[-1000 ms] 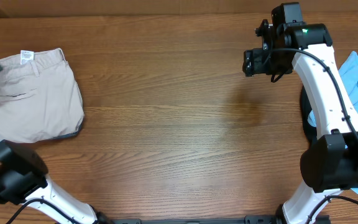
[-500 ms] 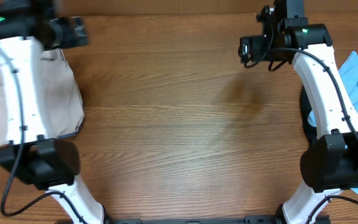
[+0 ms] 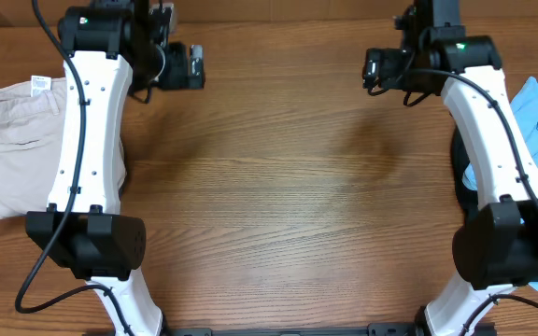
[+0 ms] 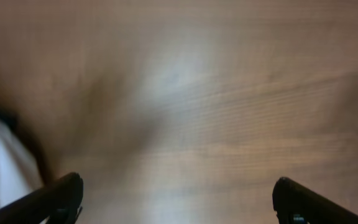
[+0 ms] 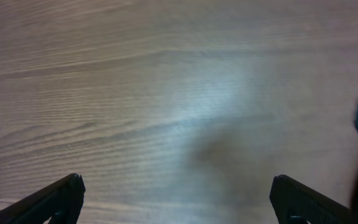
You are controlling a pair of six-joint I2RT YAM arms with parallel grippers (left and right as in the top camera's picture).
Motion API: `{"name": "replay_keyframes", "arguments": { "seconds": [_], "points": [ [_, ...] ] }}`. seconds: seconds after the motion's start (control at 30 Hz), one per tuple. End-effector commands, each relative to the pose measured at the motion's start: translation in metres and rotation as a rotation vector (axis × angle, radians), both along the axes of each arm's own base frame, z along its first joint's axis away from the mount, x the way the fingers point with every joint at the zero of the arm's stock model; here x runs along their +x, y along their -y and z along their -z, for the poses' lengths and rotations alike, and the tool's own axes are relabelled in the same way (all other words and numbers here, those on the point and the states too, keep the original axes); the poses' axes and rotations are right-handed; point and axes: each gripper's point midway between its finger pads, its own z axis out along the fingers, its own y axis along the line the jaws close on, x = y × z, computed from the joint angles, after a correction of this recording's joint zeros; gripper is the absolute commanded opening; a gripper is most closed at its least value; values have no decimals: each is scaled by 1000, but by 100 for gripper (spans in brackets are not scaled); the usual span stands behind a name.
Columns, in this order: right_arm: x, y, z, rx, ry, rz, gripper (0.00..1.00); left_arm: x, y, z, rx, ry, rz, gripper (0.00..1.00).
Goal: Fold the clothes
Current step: 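Release the shorts and lift the left gripper away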
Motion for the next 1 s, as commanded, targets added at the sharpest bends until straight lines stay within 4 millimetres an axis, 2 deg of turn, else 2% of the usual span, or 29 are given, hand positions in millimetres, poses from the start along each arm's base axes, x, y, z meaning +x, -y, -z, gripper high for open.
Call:
{"name": "replay_keyframes", "arguments": {
  "seconds": [0.0,0.17,0.27,0.47,0.57,0.73,0.97],
  "points": [
    [-18,24,-54,38,80,152,100,-18,-3,-16,-13,-19,-34,100],
    [-45,29,-63,35,67,161,100,-33,3,-24,109,-11,20,100],
    [-60,30,-63,39,86,169,100,-39,16,-41,175,57,51,100],
    [-86,30,-64,56,245,163,100,-54,41,-84,248,240,79,100],
    [-103,31,-58,59,289,159,100,-67,49,-94,232,289,105,100],
    [-129,32,-40,57,282,160,100,-95,39,-87,226,311,106,100],
    [-141,33,-24,53,252,162,100,-146,15,-70,209,397,52,100]
  ]
}}
